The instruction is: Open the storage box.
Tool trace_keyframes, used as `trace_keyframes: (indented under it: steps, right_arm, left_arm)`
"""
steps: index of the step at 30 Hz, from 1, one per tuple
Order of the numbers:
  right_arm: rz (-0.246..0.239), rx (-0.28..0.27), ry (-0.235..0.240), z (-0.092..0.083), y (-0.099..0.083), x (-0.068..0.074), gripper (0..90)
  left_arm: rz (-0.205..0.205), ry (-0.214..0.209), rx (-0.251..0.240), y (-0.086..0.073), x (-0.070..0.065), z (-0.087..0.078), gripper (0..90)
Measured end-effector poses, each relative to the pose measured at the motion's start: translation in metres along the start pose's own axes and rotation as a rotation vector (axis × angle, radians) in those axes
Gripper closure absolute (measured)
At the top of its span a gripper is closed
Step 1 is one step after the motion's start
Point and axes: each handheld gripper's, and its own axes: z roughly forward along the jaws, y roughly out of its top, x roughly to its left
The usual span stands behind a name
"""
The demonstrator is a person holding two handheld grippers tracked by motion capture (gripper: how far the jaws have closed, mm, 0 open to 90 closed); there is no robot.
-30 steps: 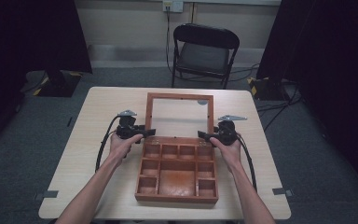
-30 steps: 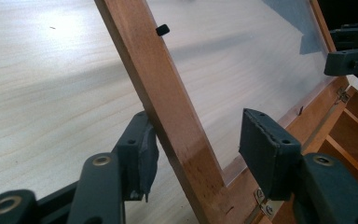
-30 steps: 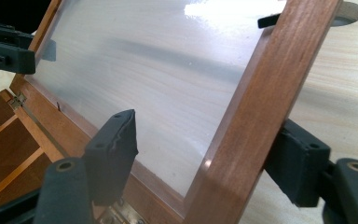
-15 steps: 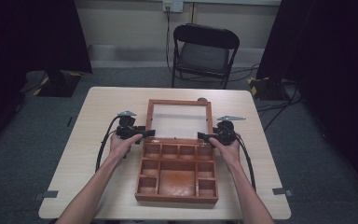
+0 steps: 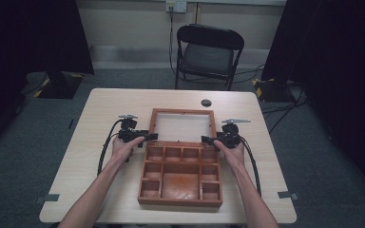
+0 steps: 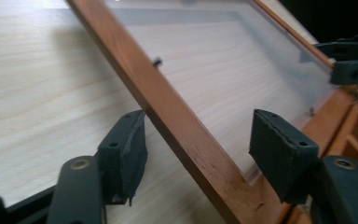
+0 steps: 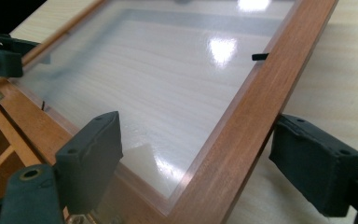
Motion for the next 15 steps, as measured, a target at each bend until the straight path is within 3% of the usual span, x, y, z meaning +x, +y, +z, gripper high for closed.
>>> trace_keyframes:
  steps: [2,8,12,15]
  right_arm:
    - [0.037,0.009,0.026,0.001,-0.002,-0.004,15.2]
    - [0.041,0.014,0.029,0.002,-0.003,-0.005,15.1]
    - [0.024,-0.013,-0.014,-0.008,-0.001,-0.005,17.5]
    - [0.015,-0.031,-0.021,-0.016,0.001,-0.003,17.4]
  left_arm:
    - [-0.002,0.005,0.005,0.000,0.001,-0.001,37.6]
    - [-0.006,0.022,0.009,-0.001,0.002,-0.004,31.6]
    - [0.024,0.051,0.010,-0.005,0.000,-0.012,28.7]
    - [0.017,0.053,0.008,-0.006,0.001,-0.019,27.2]
